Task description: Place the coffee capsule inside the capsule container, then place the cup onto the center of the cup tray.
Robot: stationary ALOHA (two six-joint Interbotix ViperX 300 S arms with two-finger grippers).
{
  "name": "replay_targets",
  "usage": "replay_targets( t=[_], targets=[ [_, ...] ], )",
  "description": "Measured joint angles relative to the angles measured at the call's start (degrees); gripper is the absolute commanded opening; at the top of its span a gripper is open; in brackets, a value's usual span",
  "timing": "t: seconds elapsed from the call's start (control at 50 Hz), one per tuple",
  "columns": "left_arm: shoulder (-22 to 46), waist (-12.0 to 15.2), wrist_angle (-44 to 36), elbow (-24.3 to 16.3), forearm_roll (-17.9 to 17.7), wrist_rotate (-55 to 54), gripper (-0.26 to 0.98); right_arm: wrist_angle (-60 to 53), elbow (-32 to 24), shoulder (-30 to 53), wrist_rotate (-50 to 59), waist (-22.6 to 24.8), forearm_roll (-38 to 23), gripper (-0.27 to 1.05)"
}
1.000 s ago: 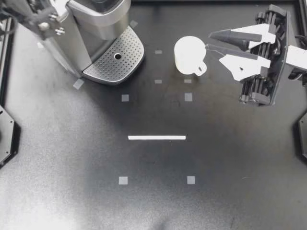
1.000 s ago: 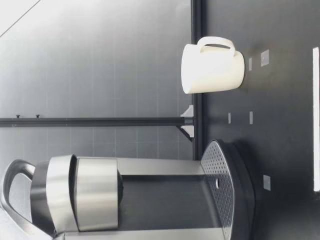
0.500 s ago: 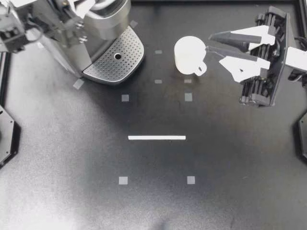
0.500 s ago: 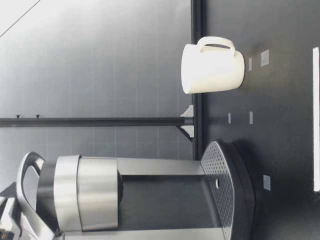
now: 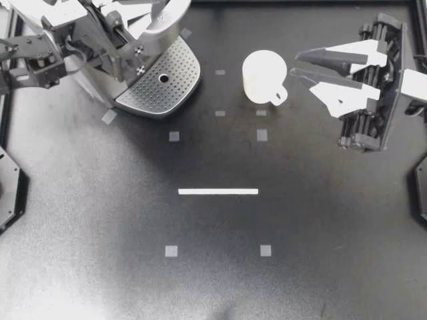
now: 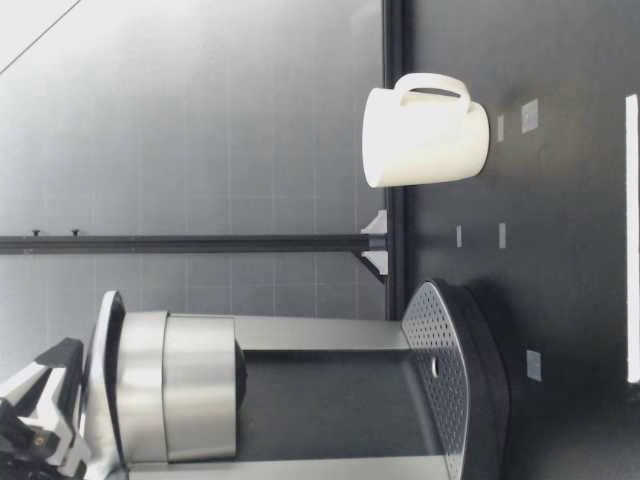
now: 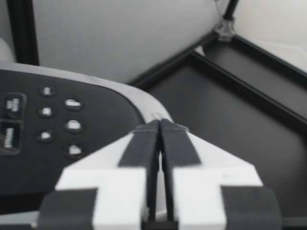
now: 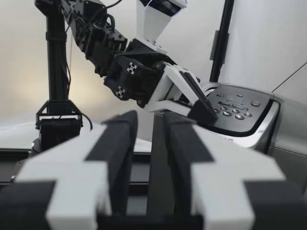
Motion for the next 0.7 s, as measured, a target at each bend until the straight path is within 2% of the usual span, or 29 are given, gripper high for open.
replay_targets(
  t=[0.24, 0.42, 0.56, 0.7],
  targets=[
    [-3.52, -0.35, 2.81, -1.67, 0.53, 5.98, 0.05, 2.2, -0.09, -1.58, -0.44, 0.0, 0.0, 0.38],
    [-4.92, -0.35, 11.87, -2.72, -0.26, 17.31, 0.05, 16.35, -3.78, -2.11, -0.53, -2.37, 0.0, 0.38],
    [-4.92, -0.35, 18.63, -4.22, -6.68, 28.65, 0.05, 29.79, -7.65, -2.29, -0.44, -5.71, 0.0, 0.38],
    [-5.01, -0.35, 24.87, -7.21, -17.75, 43.59, 0.05, 42.54, -11.51, -1.85, -0.35, -8.7, 0.0, 0.38]
  ],
)
